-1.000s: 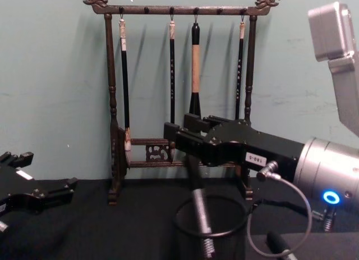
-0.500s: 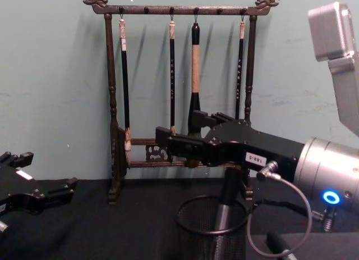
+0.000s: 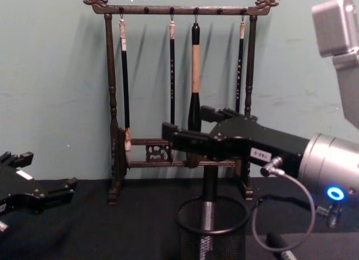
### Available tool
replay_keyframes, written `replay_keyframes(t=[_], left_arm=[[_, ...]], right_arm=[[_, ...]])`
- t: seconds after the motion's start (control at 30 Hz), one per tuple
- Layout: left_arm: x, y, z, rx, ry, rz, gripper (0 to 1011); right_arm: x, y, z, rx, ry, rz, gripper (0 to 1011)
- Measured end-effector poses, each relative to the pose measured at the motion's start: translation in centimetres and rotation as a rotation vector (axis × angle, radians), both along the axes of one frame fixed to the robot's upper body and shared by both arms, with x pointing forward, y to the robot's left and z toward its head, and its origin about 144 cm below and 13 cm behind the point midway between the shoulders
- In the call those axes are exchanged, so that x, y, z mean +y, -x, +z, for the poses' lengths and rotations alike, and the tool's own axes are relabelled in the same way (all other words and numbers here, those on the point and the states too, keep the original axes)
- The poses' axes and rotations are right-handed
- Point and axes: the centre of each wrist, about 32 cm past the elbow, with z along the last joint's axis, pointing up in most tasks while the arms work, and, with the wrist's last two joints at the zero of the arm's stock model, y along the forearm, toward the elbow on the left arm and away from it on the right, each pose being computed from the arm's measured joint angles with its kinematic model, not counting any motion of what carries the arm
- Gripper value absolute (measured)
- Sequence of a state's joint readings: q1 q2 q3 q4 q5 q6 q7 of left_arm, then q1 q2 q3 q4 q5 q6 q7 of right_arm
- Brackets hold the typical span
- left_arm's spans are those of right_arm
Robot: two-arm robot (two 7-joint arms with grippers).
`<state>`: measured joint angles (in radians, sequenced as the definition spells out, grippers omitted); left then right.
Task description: Pick up the water-based marker from the table and place it into the pen holder.
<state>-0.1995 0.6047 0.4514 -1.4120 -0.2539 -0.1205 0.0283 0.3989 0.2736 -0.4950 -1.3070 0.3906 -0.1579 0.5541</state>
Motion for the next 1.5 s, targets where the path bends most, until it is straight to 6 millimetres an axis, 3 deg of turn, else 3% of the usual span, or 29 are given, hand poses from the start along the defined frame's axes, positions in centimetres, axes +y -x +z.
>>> replay_keyframes(t=[0.37,0.77,1.07,1.5], left_arm=[[0.0,0.0,0.0,0.000,0.000,0.000,1001],[0.0,0.0,0.0,0.000,0.000,0.000,1001],[0.0,0.0,0.0,0.000,0.000,0.000,1001],[0.0,0.0,0.0,0.000,0.000,0.000,1001]], right_arm=[[-1.8,1.3,1.5,-0.029,0.038,-0.235,1002],[-4.4,3.3,1.2,0.050,0.136,-0.421,1002],[-4.0,5.4,0.7,0.140,0.178,-0.482,1002],[-2.4,7.0,-0.1,0.232,0.232,-0.541,1002]])
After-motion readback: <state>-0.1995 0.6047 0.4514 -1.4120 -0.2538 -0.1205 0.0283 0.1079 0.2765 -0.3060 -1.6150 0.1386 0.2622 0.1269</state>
